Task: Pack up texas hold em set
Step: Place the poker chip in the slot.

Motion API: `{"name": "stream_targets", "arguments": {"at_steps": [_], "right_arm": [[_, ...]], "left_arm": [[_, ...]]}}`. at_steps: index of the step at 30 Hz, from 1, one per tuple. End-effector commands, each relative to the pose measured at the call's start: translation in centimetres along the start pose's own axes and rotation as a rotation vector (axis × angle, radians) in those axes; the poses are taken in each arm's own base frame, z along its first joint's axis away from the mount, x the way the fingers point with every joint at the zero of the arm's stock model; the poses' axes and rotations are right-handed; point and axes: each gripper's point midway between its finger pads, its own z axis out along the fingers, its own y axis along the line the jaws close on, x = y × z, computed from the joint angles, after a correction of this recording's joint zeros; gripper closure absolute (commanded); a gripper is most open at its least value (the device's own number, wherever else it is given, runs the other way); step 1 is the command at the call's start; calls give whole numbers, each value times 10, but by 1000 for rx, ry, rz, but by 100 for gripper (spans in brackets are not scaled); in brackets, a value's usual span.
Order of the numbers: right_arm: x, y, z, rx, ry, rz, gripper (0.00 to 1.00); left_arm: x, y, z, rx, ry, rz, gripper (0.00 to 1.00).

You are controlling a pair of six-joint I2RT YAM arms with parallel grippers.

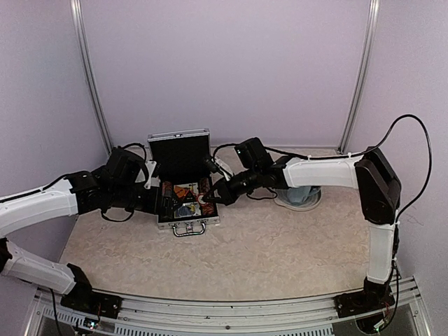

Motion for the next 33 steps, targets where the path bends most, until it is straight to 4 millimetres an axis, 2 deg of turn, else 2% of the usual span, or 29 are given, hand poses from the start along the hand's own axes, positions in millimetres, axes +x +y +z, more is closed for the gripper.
{"name": "stream_targets", "arguments": {"at_steps": [1,5,13,20,33], "right_arm": [[-3,7,29,23,68,-176,100],[-14,18,51,4,76,-309,100],[-19,30,95,13,98,-510,100],[-21,24,127,43,110,-601,100],[-15,18,142,46,113,-634,100]], "left_arm": [[-18,23,-14,19,-75,-102,1],[-27,60,-20,-24,-119,-192,1],[-34,95,-30,-31,-177,-296,1],[-28,103,-34,-40,-181,-314,1],[-25,102,-35,-29,-174,-310,1]]}}
